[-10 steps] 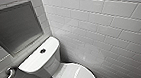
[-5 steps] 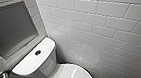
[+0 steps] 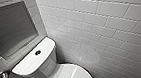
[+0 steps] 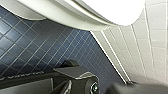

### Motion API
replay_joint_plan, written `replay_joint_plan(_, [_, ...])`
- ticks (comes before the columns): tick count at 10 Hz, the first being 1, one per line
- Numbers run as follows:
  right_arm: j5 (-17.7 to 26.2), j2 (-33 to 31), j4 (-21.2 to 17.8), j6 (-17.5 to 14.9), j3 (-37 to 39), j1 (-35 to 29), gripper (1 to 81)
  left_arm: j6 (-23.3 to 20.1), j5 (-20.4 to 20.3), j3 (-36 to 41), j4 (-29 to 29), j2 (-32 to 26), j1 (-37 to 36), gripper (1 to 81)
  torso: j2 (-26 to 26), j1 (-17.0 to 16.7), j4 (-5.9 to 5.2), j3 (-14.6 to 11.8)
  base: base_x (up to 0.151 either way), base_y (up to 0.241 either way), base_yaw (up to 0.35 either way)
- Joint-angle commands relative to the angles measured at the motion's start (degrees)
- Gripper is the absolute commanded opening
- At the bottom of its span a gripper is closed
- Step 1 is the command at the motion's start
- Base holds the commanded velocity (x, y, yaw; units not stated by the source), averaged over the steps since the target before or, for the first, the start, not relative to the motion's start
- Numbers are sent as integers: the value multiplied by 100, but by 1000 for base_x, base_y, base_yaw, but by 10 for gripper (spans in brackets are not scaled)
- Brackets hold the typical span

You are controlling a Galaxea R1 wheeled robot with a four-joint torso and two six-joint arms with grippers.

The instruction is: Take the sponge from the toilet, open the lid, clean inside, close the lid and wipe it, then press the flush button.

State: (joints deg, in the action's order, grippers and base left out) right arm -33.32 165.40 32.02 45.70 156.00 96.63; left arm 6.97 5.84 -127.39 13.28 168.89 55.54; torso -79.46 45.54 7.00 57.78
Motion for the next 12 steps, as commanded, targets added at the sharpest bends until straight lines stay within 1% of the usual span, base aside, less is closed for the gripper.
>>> replay_joint_plan(1, [256,-128,93,35,43,124,10,6,102,118,747,49,-504,811,0,0,0,0,0,0,0])
replay_joint_plan(2, [256,-119,93,53,43,106,10,23,5,5,1182,-30,-583,811,0,0,0,0,0,0,0])
replay_joint_plan(3, [256,-110,93,53,43,89,10,23,-4,-58,1397,-57,-671,811,0,0,0,0,0,0,0])
replay_joint_plan(5, [256,-101,93,53,43,72,10,67,-188,-190,1564,-21,-733,811,0,0,0,0,0,0,0])
replay_joint_plan(7, [264,-101,85,53,43,71,10,146,-197,-426,1801,40,-785,811,0,0,0,0,0,0,0])
replay_joint_plan(10, [264,-93,93,53,70,71,10,190,-180,-524,1880,137,-838,811,0,2,0,0,0,0,0])
replay_joint_plan(11, [264,-93,93,53,78,54,10,190,-144,-480,1880,154,-873,811,0,2,0,428,0,0,0])
replay_joint_plan(12, [264,-84,93,53,78,45,10,190,-136,-374,1880,163,-909,811,0,2,0,551,0,0,0])
